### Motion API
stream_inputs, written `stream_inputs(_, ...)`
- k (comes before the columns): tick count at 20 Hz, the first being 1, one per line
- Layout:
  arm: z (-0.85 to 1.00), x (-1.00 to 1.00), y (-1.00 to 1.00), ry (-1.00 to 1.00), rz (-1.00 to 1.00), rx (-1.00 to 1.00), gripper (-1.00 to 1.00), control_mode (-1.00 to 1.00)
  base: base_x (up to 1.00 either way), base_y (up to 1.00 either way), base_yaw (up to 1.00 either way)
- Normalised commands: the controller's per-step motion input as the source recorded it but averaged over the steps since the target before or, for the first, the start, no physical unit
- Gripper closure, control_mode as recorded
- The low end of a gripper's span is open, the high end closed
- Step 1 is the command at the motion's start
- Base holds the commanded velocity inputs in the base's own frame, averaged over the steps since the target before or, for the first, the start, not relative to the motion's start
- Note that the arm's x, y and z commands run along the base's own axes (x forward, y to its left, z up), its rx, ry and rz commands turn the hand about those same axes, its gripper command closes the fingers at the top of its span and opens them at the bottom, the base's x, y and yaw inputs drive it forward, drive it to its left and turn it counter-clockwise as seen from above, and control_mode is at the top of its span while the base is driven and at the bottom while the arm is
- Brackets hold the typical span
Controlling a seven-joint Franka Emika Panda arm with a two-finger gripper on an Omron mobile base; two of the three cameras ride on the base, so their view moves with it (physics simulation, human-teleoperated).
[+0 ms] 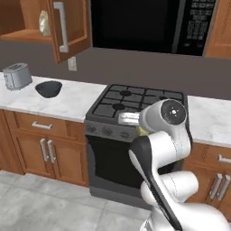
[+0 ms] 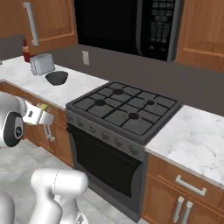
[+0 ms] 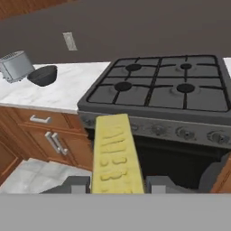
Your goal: Pick the egg and butter from the fridge and place them by the bowl for mixing.
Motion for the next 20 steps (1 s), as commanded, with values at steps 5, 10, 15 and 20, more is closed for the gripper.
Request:
stream_inputs(5,0.00,0.00,0.00,0.00,0.00,0.00,1.00,1.00,0.67,0.63,0.02)
stream_inputs(10,0.00,0.00,0.00,0.00,0.00,0.00,1.00,1.00,0.61,0.73,0.00)
stream_inputs(15,0.00,0.00,0.00,0.00,0.00,0.00,1.00,1.00,0.66,0.70,0.00)
stream_inputs(20,0.00,0.00,0.00,0.00,0.00,0.00,1.00,1.00,0.64,0.56,-0.14)
